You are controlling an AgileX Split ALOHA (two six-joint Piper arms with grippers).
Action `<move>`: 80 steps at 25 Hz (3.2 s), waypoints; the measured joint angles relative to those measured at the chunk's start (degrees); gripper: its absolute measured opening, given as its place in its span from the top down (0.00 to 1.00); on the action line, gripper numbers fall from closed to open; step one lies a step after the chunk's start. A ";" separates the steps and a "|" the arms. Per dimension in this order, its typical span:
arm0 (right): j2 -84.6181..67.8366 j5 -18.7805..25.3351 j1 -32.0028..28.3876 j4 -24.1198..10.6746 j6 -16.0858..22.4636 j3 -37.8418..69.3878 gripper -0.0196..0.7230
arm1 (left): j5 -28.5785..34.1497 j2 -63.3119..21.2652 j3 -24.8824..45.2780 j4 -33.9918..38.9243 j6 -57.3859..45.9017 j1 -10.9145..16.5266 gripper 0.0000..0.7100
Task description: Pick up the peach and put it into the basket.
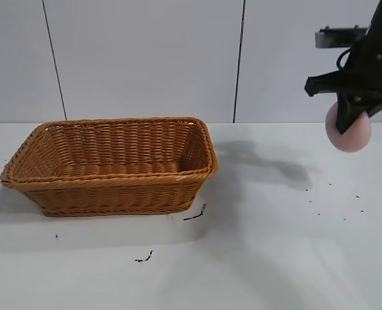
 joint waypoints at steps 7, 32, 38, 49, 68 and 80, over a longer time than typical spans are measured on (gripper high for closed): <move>8.03 6.57 8.62 0.00 -0.10 -14.94 0.94 | 0.00 0.00 0.00 0.00 0.00 0.00 0.03; 27.23 -3.76 30.99 1.59 0.71 -23.81 0.83 | 0.00 0.00 0.00 0.00 0.00 0.00 0.03; 27.37 -3.64 30.99 1.32 0.71 -23.81 0.20 | 0.00 0.00 0.00 0.00 0.00 0.00 0.03; 20.73 -2.53 29.97 1.09 0.77 -23.99 0.05 | 0.00 0.00 0.00 0.00 0.00 0.00 0.03; 18.11 6.94 0.53 0.00 1.14 -23.99 0.05 | 0.00 0.00 0.00 0.00 0.00 0.00 0.03; 16.76 10.67 -2.65 2.21 0.30 -23.99 0.05 | 0.00 0.00 0.00 0.00 0.00 0.00 0.03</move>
